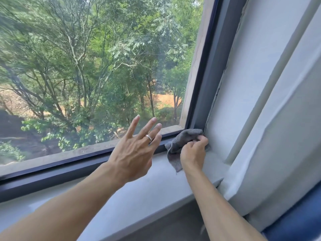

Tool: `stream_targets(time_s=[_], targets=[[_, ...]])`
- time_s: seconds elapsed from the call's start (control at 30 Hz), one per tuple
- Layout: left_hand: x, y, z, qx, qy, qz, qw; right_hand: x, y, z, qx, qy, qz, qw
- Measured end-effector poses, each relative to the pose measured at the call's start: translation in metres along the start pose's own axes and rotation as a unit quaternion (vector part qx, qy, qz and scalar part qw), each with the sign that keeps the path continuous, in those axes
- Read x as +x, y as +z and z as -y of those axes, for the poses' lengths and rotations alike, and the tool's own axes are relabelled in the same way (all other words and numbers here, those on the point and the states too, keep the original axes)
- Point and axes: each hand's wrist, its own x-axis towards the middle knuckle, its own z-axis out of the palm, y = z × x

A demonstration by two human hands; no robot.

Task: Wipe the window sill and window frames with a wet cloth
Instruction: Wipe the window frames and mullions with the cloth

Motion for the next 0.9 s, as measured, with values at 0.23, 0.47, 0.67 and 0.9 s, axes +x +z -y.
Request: stream_targets(time_s=[0.23, 0.47, 0.67, 0.9], targets=[[0.044, -0.009, -0.010, 0.035, 0.022, 0.001, 0.999, 0.021, 0.008, 0.012, -0.078, -0.003, -0.033, 0.996], [0.076, -0.028, -0.001, 0.038, -0.002, -0.072, 0.997, 0.034, -0.005, 0.023, -0.036, -0.014, -0.095, 0.995], [0.083, -0.036, 0.007, 0.062, 0.008, -0.111, 0.992, 0.036, -0.003, 0.022, -0.021, -0.042, -0.120, 0.992], [0.085, -0.039, 0.021, 0.116, 0.007, -0.048, 0.992, 0.032, 0.000, 0.032, 0.094, -0.032, -0.151, 0.984]])
